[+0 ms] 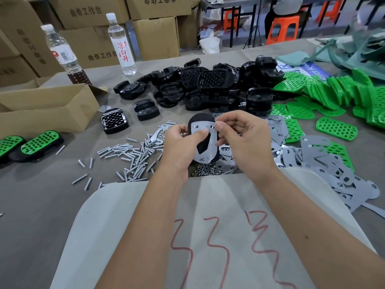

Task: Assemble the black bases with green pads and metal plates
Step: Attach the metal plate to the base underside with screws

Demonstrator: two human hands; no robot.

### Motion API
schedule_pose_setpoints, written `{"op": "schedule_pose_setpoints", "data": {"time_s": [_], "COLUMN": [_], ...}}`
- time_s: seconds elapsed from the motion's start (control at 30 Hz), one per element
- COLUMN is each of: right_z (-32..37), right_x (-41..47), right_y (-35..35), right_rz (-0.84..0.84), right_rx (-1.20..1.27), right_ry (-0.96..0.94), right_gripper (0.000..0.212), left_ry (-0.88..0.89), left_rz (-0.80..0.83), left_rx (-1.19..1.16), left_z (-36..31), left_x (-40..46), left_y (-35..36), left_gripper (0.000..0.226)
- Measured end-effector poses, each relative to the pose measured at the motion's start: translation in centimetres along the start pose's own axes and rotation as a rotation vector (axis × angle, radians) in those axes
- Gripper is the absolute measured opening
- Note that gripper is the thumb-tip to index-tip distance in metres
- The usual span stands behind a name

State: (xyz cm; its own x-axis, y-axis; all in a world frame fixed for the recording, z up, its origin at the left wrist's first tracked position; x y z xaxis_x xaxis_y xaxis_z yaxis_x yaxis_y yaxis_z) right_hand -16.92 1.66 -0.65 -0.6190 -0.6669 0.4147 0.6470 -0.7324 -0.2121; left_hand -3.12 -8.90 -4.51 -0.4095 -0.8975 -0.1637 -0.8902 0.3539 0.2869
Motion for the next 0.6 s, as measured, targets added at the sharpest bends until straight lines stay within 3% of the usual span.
{"op": "schedule_pose_setpoints", "data": {"time_s": [0.3,0.6], "right_z": [-0.12,0.37], "right_x": [-0.09,-0.3], "right_y": [0.8,1.13], "right_rz": [0.045,0.062], "right_rx": [0.213,0.168], "right_ry": [0.055,0.013], "right_gripper": [0.007,0.013], "left_ry": [0.03,0.056], "left_rz": [-0.026,-0.028], "left_rx": [-0.043,-0.066], "left_z": [-0.33,-0.66], "left_x": [-0.46,-0.51], "left_y": [0.27,0.5], "left_gripper": [0.032,0.034]}}
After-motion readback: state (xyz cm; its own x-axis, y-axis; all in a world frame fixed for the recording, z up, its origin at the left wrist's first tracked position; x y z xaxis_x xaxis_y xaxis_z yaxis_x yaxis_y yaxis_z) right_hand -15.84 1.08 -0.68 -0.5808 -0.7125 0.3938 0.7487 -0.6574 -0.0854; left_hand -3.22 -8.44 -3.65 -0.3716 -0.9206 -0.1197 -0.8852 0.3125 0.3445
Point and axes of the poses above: each hand's wrist, its own x-axis towards the middle knuckle, its own y-axis out of the palm, z = x × y, the point moved 9 cm from there along x, towards the middle knuckle, and after that the axes turned 14 degrees about -x, right-handed, at the moved point
